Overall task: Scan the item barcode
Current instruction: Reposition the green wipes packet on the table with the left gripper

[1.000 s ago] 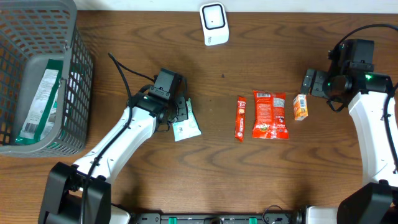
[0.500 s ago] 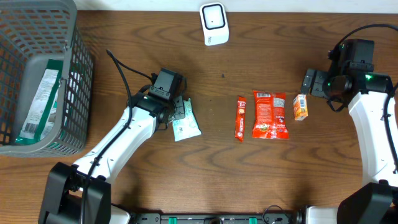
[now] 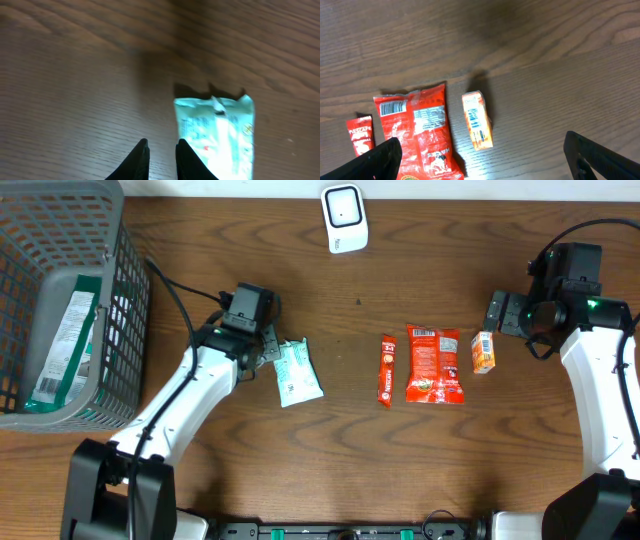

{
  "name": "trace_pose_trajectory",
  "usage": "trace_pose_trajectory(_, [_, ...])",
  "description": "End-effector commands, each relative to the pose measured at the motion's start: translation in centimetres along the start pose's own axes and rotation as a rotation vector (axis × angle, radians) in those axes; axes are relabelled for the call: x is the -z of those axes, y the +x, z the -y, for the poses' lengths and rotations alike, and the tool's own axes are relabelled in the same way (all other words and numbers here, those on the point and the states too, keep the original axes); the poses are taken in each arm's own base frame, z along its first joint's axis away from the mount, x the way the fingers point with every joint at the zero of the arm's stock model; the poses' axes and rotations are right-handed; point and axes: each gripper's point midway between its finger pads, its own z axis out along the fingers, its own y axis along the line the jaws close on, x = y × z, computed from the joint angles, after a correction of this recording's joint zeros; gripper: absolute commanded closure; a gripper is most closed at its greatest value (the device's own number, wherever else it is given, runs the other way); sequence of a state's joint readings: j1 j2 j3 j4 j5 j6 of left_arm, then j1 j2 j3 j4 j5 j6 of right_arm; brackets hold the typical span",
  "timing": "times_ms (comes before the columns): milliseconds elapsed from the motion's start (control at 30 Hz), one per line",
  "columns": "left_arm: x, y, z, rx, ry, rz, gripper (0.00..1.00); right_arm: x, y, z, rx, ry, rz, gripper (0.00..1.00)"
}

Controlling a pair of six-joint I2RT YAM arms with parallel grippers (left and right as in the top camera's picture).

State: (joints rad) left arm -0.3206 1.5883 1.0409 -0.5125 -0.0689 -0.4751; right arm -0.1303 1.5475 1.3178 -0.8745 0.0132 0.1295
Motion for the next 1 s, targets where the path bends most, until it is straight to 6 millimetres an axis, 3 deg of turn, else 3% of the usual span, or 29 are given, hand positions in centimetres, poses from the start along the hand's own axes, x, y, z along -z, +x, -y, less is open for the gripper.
trace_pose_trajectory(0, [-1.1,0.4,-0.6,0.017,-0.04,-0.027,0.79,0.4,-0.4,0.1,-0.021,-0.003,0.013,0.01])
trace_pose_trajectory(267, [-4.6,3.1,-1.1,0.04,-0.08,-0.147,0.79,0.4,-0.4,0.1,-0.021,-0.003,0.013,0.01])
trace_pose_trajectory(333, [-5.2,3.7,-0.3,0.051,-0.039,-0.183,0.79,0.4,-0.4,0.1,-0.021,-0.003,0.013,0.01])
trace_pose_trajectory(633, [-5.1,6.1,1.5,0.041,0.049,-0.285,0.79,0.4,-0.4,0.1,-0.021,-0.003,0.013,0.01])
trace_pose_trajectory(967, [-5.8,7.1,2.5,-0.012,0.029,-0.278,0.79,0.4,-0.4,0.1,-0.021,-0.002,0.013,0.01])
